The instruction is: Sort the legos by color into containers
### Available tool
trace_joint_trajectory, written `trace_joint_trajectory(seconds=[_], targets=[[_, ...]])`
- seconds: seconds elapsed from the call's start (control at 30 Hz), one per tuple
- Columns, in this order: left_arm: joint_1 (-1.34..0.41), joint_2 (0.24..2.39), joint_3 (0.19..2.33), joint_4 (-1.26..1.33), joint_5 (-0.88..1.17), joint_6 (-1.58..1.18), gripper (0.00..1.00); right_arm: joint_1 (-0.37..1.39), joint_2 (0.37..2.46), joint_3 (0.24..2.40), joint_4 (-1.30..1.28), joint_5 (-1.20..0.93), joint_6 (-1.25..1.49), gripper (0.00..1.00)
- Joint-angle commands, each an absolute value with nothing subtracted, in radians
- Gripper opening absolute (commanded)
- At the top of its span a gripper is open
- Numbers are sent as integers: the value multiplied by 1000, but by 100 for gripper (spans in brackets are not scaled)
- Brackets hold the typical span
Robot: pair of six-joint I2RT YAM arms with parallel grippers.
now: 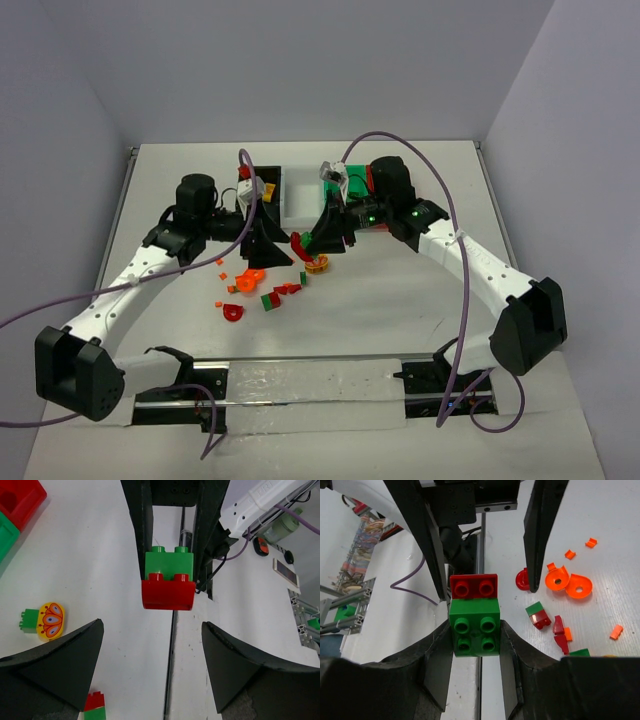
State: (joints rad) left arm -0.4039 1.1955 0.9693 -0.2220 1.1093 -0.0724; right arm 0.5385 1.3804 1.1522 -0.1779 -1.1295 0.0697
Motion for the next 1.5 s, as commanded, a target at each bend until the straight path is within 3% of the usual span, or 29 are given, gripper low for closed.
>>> trace_joint_trajectory(seconds=[0.0,0.3,0.53,0.6,0.83,0.97,1.27,1.47], targets=[[-424,1231,1027,-131,1168,-143,89,535,1356,1164,-144,-1163,76,0],[-451,1251,1038,-66,1198,-214,85,545,1366,1164,-163,-1164,54,0],[-454,1258,1055,-42,1194,-232,72,549,1373,1164,-161,-1169,58,0],[-457,1258,1055,-48,1196,-225,61,550,1375,1164,-152,-1171,68,0],[-456,1255,1049,-72,1204,-199,36,537,1377,1143,-91,-1193,145,0],[-456,1245,1041,-171,1162,-108,0,461,1359,1134,-48,-1223,200,0],[-457,1281,1054,-353,1051,90,0,171,1284,1120,10,-1278,280,0],[-538,1425,1193,-141,704,-43,0,-6,1201,1084,-125,-1167,182,0]])
